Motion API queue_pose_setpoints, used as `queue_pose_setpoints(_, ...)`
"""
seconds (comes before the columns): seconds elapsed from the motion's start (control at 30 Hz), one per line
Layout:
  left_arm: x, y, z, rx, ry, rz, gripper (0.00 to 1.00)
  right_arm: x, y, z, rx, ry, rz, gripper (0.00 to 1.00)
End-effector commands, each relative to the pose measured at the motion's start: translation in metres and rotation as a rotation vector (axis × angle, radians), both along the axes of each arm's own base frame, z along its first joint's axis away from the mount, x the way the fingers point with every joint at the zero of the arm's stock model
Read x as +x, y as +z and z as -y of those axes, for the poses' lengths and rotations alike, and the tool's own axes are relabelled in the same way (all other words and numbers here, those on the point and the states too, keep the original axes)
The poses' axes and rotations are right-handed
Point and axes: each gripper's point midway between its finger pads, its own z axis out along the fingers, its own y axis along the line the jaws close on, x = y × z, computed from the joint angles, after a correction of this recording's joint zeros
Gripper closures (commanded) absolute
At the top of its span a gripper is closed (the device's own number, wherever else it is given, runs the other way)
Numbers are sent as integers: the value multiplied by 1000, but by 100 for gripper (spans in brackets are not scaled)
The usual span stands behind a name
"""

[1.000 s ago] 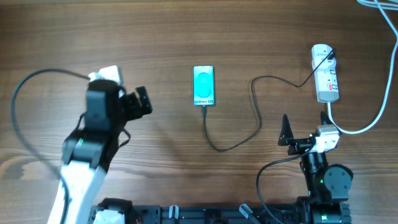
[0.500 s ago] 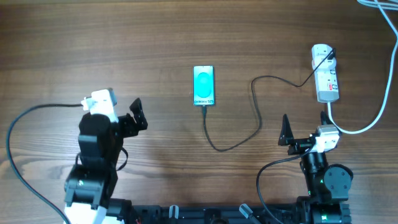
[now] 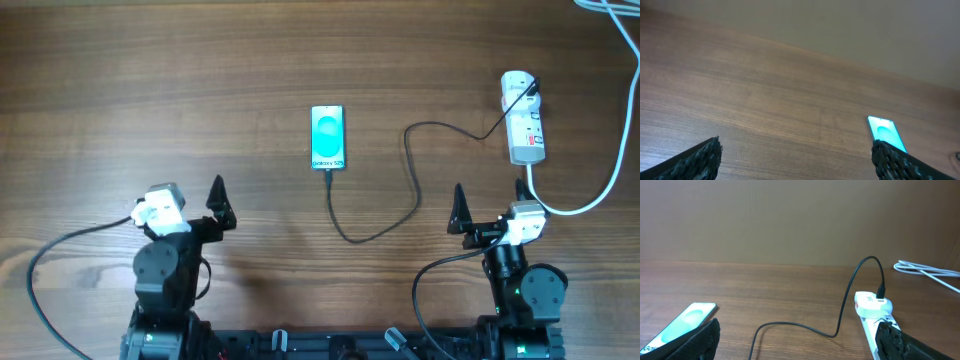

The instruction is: Plug charger to phone and switch on socket

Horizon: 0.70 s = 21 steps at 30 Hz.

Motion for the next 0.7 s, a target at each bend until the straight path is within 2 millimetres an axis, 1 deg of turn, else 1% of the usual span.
queue_pose_setpoints(0.0, -6, 0, -1, 7, -3, 60, 0, 0, 2, 0, -17, -5, 10, 0)
queue_pose_setpoints(0.07, -8, -1, -3, 5, 6, 82, 0, 0, 2, 0, -17, -5, 10, 0)
queue_pose_setpoints(0.2, -10, 6, -10, 5, 30, 162, 0, 0, 2, 0, -18, -5, 11, 0)
queue_pose_setpoints(0.33, -13, 9, -16, 6, 55, 201, 0, 0, 2, 0, -18, -5, 11, 0)
queue_pose_setpoints(0.53, -14, 8, -15, 7, 48, 221, 0, 0, 2, 0, -18, -5, 11, 0)
queue_pose_setpoints(0.67, -14, 8, -16, 80, 41, 215, 0, 0, 2, 0, -17, -5, 10, 0)
